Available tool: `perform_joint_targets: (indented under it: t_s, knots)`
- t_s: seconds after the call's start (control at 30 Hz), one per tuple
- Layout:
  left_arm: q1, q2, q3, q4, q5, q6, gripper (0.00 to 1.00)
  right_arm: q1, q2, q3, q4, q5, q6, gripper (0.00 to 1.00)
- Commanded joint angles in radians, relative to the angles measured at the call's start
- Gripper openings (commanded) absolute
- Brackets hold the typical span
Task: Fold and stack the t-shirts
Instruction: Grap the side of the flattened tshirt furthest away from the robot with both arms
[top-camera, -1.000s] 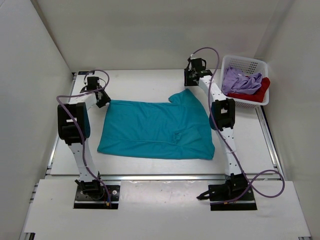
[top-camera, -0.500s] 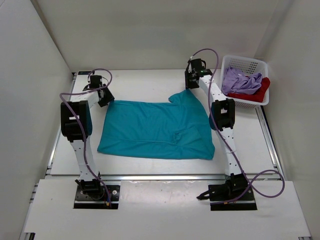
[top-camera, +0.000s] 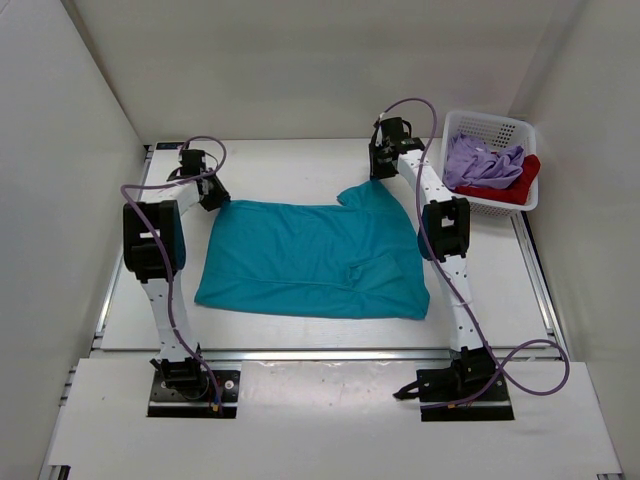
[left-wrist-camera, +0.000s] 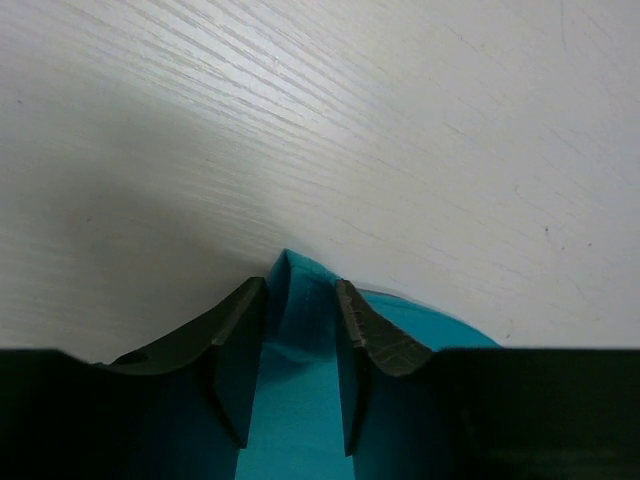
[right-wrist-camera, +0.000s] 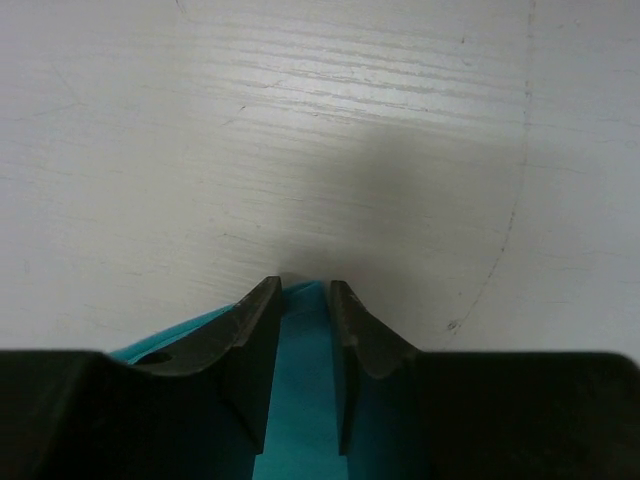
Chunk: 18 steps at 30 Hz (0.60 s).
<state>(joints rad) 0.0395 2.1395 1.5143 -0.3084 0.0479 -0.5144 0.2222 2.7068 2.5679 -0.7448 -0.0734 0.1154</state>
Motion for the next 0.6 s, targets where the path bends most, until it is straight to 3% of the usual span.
perform_joint_targets:
  t_s: [0.0,0.13,0.27,0.57]
  knots:
    - [-0.013,0.007,0.033,0.022,0.03,-0.006,0.4,-0.003,-0.025,0.025,-0.014,-0.025,0.021,0.23]
    - [-0.02,0.007,0.037,0.008,0.03,0.004,0.25,-0.003,-0.024,0.035,-0.024,-0.039,0.026,0.11]
    - [-0.021,-0.006,0.026,0.026,0.023,0.004,0.03,0.003,-0.044,0.043,-0.036,-0.035,0.024,0.01]
    - [-0.013,-0.133,-0.049,0.084,0.012,-0.001,0.0,-0.017,-0.238,0.017,-0.129,-0.115,0.018,0.0]
